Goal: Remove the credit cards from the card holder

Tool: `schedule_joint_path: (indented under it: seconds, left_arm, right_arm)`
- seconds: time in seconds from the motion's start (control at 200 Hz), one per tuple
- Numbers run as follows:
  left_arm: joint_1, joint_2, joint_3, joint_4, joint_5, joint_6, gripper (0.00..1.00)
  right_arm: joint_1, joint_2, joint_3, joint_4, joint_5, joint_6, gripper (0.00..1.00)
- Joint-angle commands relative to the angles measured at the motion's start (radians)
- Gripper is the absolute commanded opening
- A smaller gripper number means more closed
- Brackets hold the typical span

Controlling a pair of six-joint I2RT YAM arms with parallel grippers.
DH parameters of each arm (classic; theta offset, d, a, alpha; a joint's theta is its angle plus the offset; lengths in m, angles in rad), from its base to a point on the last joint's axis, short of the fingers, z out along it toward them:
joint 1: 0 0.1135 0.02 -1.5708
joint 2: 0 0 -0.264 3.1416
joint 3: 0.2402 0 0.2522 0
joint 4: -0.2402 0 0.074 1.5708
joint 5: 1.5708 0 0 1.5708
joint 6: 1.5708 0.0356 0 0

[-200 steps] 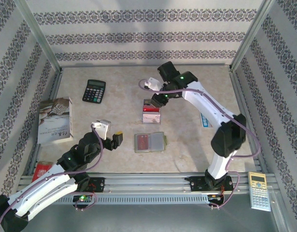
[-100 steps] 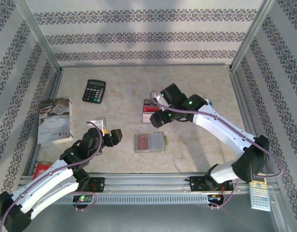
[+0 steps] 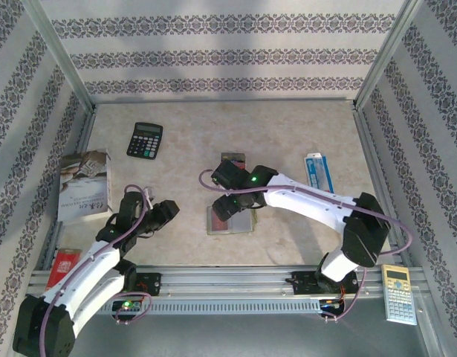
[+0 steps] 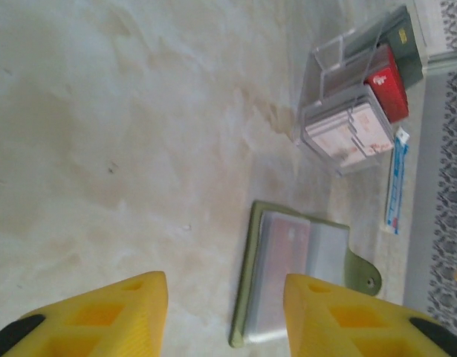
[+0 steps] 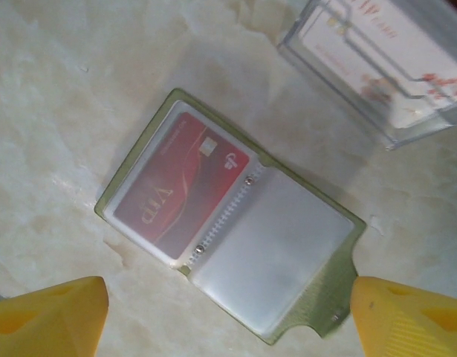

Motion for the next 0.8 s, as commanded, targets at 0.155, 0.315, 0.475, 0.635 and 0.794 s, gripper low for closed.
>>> schedule_joint_path:
  seconds: [0.155, 0.315, 0.475, 0.635, 0.794]
  left_arm:
    - [0.013, 0.089, 0.016, 0.073, 0.129, 0.012, 0.39]
    - [0.013, 0.154, 0.033, 0.066, 0.150, 0.038, 0.37]
    - [0.010, 0.195, 0.038, 0.091, 0.167, 0.037, 0.37]
    - [0.004, 0.225, 0.046, 0.111, 0.178, 0.031, 0.38]
    - [-0.015, 0.249, 0.058, 0.132, 0.184, 0.026, 0.39]
  right_arm:
    - [0.005, 0.071, -0.074, 0.118, -0.064, 0.068, 0.79]
    - [-0.040, 0.096, -0.130, 0.157, -0.132, 0.080, 0.62]
    - [-0.085, 0.098, -0.180, 0.159, -0.147, 0.071, 0.40]
    - [-0.133, 0.092, -0.240, 0.188, -0.156, 0.058, 0.29]
    - [-0.163, 0.103, -0.282, 0.222, -0.168, 0.048, 0.23]
